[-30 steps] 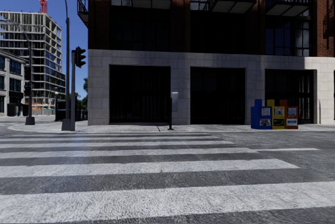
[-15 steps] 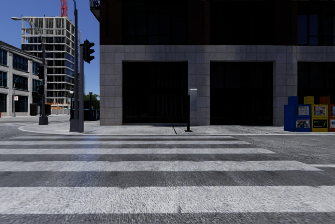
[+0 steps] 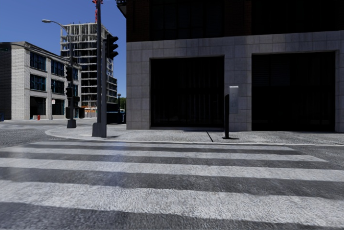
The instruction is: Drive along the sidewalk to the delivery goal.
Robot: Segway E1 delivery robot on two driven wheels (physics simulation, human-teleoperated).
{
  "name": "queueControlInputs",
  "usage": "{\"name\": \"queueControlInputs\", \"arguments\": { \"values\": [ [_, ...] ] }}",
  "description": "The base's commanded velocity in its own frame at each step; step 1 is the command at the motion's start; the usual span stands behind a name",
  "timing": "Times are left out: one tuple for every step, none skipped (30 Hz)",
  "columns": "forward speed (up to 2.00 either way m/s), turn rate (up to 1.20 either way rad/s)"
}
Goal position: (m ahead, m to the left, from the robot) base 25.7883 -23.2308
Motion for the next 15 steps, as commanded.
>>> {"name": "queueControlInputs", "arguments": {
  "values": [
    [1.92,0.42],
    [1.92,0.39],
    [1.92,0.39],
    [1.92,0.34],
    [1.92,0.3],
    [1.92,0.26],
    [1.92,0.26],
    [1.92,0.0],
    [1.92,0.0],
    [1.92,0.0],
    [1.92,0.0],
    [1.92,0.0],
    [1.92,0.0],
    [1.92,0.0],
    [1.92,0.0]
  ]
}}
